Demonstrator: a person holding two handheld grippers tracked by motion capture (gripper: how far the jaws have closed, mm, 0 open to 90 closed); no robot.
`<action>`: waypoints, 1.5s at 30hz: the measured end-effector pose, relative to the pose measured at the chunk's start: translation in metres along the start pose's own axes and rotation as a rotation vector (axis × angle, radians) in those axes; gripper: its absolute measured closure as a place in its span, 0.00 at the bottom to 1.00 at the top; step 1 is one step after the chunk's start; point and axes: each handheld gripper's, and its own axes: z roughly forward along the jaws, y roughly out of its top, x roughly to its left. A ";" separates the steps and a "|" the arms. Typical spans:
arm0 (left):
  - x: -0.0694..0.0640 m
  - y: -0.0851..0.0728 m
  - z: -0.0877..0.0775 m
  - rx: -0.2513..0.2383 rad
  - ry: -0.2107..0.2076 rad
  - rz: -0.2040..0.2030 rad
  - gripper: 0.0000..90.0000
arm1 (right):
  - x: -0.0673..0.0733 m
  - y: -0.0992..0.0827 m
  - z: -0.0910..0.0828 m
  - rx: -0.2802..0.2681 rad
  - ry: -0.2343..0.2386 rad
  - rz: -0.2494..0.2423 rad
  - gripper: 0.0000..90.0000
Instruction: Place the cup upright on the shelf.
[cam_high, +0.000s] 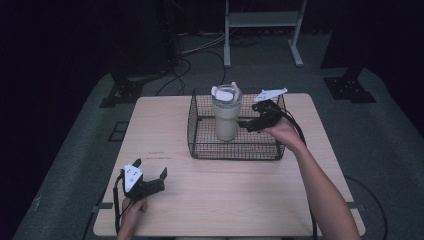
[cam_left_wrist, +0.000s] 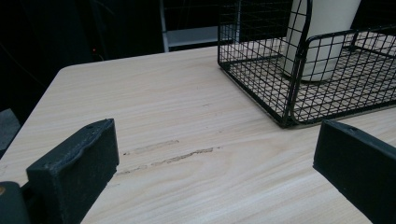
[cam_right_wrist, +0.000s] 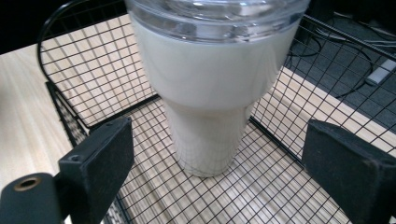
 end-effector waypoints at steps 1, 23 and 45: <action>0.000 0.000 0.000 0.000 0.000 0.001 0.00 | 0.001 0.000 -0.002 0.000 0.001 -0.003 0.10; 0.000 0.000 0.000 0.001 -0.002 0.003 0.00 | 0.017 -0.017 -0.032 -0.004 0.031 -0.046 0.10; 0.000 0.000 0.000 0.000 -0.001 0.001 0.00 | 0.040 -0.047 -0.043 -0.001 0.088 -0.070 0.10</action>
